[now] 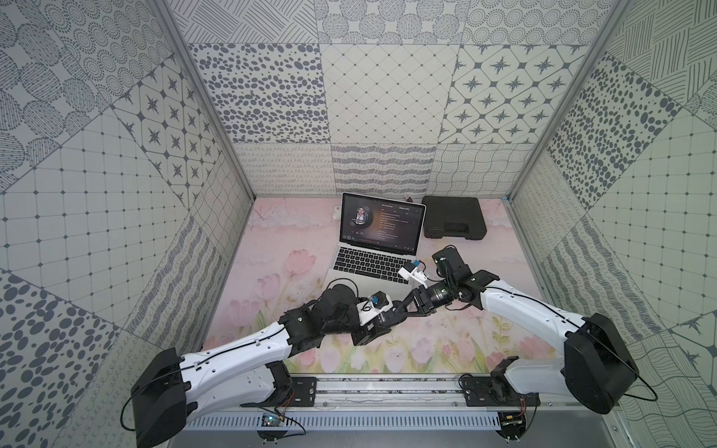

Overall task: Remove the wireless mouse receiver from the laptop
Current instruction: Close the lid on the mouse.

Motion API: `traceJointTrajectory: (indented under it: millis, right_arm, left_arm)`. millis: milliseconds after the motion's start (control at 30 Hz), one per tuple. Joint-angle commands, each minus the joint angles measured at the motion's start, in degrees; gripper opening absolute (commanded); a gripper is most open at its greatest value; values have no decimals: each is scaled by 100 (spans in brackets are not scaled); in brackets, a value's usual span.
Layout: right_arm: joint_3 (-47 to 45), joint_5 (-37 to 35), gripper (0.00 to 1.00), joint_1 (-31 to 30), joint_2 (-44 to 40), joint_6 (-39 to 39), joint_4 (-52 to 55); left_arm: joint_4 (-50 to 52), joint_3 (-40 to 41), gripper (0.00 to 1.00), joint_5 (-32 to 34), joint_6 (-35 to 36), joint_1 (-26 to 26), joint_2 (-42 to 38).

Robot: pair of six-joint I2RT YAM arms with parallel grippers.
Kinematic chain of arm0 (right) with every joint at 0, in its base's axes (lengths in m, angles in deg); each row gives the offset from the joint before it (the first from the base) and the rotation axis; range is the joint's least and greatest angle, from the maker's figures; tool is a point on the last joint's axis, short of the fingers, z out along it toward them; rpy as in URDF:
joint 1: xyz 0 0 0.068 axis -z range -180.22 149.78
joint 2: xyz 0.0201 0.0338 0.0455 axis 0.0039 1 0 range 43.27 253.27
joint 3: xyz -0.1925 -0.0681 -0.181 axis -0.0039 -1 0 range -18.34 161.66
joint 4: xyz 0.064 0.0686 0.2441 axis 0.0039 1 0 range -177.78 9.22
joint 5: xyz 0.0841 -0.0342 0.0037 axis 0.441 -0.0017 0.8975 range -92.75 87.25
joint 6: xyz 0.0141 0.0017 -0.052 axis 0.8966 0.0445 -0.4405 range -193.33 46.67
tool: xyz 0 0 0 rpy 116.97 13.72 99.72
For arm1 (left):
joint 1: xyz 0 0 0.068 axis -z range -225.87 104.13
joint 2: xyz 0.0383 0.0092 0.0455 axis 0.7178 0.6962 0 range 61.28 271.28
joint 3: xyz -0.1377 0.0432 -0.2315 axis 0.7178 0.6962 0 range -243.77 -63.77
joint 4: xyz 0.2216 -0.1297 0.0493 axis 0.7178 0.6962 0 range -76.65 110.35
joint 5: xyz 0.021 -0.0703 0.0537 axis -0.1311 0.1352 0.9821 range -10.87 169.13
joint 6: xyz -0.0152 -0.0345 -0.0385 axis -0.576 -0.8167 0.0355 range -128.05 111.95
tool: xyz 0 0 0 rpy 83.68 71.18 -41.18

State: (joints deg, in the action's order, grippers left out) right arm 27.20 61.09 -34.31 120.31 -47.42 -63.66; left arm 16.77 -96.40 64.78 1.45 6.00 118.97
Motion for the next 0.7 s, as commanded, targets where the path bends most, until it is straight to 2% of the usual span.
traceJointTrajectory:
  millis: [0, 367, 533, 667]
  right_arm:
    - [156, -123, 30, -232, 143, -308, -81]
    - [194, -276, 49, -256, 105, -331, -88]
    - [209, -336, 49, -257, 64, -317, -85]
    - [240, -433, 44, -256, 83, -339, -84]
  left_arm:
    - [-928, -181, 20, -321, -131, 7, -25]
    - [-1335, -2, 14, -236, -366, 0, -330]
    - [-1268, 11, 13, -192, -361, -2, -387]
    - [-1250, -7, 13, -172, -353, 2, -408]
